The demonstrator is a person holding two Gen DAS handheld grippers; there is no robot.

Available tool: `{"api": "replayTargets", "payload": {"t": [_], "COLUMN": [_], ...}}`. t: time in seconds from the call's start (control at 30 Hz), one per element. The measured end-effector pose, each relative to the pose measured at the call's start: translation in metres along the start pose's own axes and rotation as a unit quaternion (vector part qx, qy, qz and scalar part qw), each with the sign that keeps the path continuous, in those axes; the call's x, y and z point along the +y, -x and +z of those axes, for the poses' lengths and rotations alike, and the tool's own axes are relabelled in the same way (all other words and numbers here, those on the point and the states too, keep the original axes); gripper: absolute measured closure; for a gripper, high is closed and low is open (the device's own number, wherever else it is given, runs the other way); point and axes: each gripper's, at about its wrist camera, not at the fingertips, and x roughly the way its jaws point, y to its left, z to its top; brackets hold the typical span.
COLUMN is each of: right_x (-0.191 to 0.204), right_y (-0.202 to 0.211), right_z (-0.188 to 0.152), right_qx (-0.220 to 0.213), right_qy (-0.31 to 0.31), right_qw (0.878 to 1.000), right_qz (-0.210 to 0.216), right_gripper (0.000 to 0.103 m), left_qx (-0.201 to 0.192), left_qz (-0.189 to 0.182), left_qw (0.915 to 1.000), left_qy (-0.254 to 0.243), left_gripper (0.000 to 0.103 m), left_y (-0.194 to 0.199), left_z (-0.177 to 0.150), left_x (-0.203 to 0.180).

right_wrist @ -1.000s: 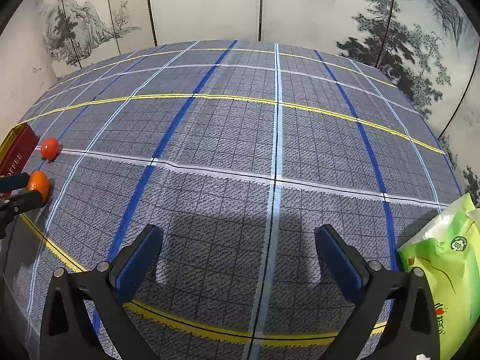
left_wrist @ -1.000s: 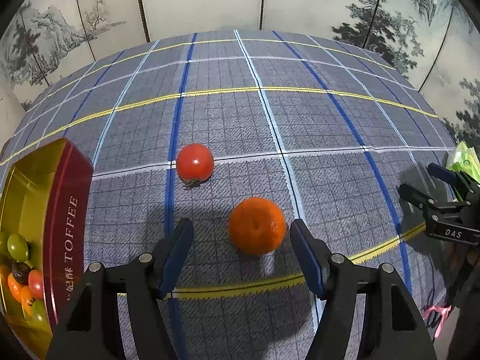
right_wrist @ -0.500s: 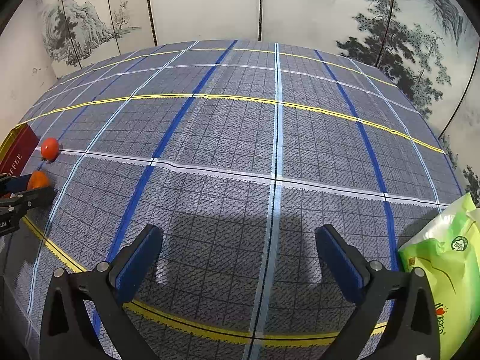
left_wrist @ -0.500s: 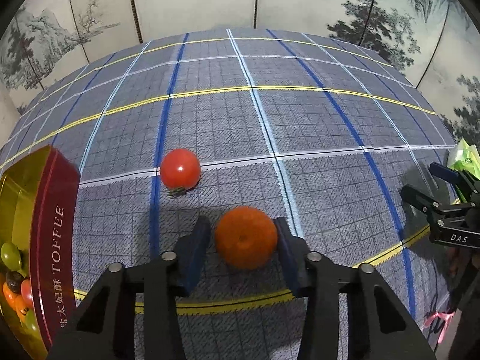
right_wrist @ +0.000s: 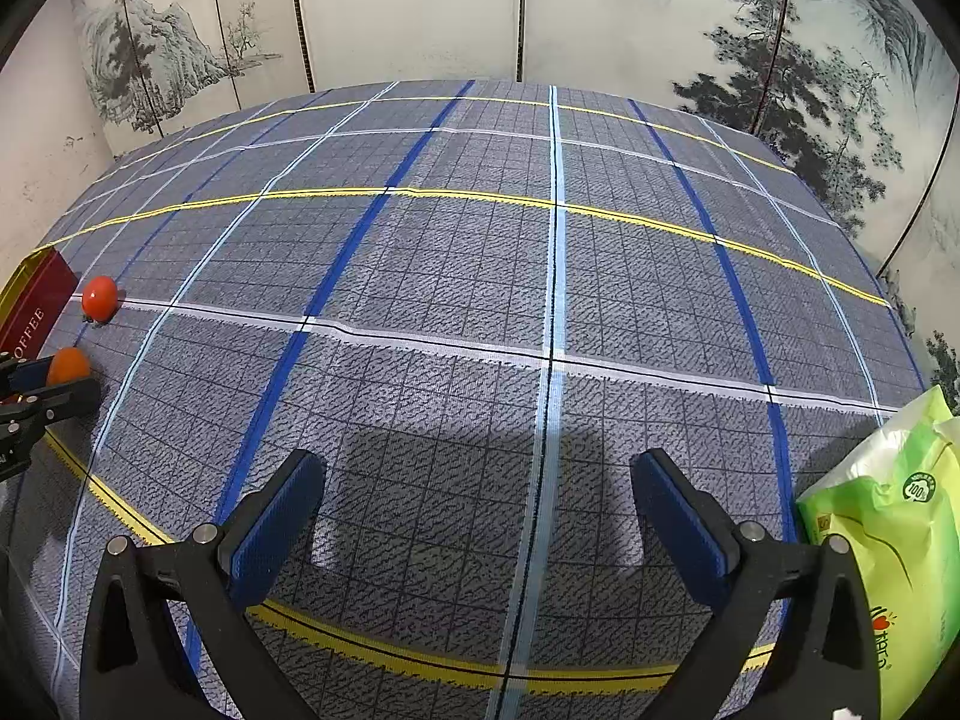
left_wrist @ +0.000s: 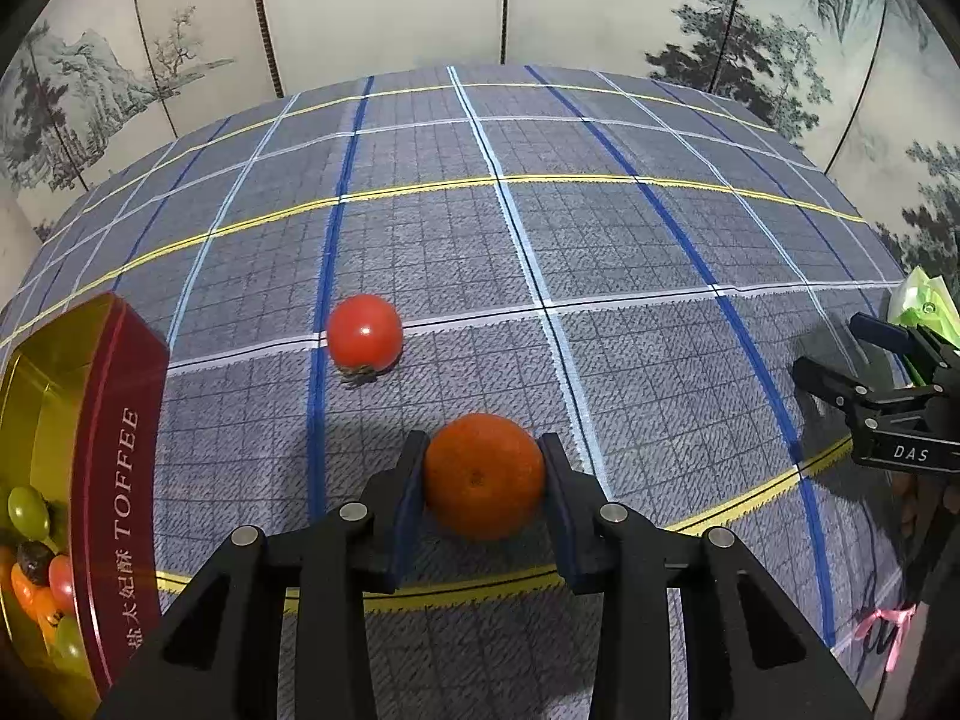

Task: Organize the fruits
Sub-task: 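Carry the tangerine into the tin with the left tool and release it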

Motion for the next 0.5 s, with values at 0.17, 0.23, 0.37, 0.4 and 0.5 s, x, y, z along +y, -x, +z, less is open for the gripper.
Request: {"api": "replayTargets", "payload": {"t": [0.17,0.23,0.37,0.4,0.5], "right_x": [0.0,0.0,0.0,0.0,0.0], "right_y": [0.0,0.0,0.0,0.0,0.0], "right_z": [0.0,0.0,0.0,0.0,0.0], "right_qx": [0.0,0.0,0.0,0.0,0.0], "right_qy": [0.0,0.0,0.0,0.0,0.0], "right_qw": [1.0,1.0,1.0,1.0,1.0], "right_qz": [0.0,0.0,0.0,0.0,0.0], "right_gripper": [0.0,0.0,0.0,0.0,0.0], "left_qx": [-0.002,-0.002,0.004,0.005,0.009], "left_qz": [0.006,0.008,0.013,0.013,0.014], "left_qw": [0.9999,0.9999,0.9996,0.9996,0.9996], "left_qy": [0.009,0.014,0.024,0.025,0.023], "left_gripper": [0.066,0.066,0.066,0.066,0.066], "left_y": [0.006,0.008,0.013,0.014,0.022], "left_z": [-0.002,-0.003,-0.006,-0.007,-0.01], "left_x": [0.009,0.012,0.02,0.022,0.025]}}
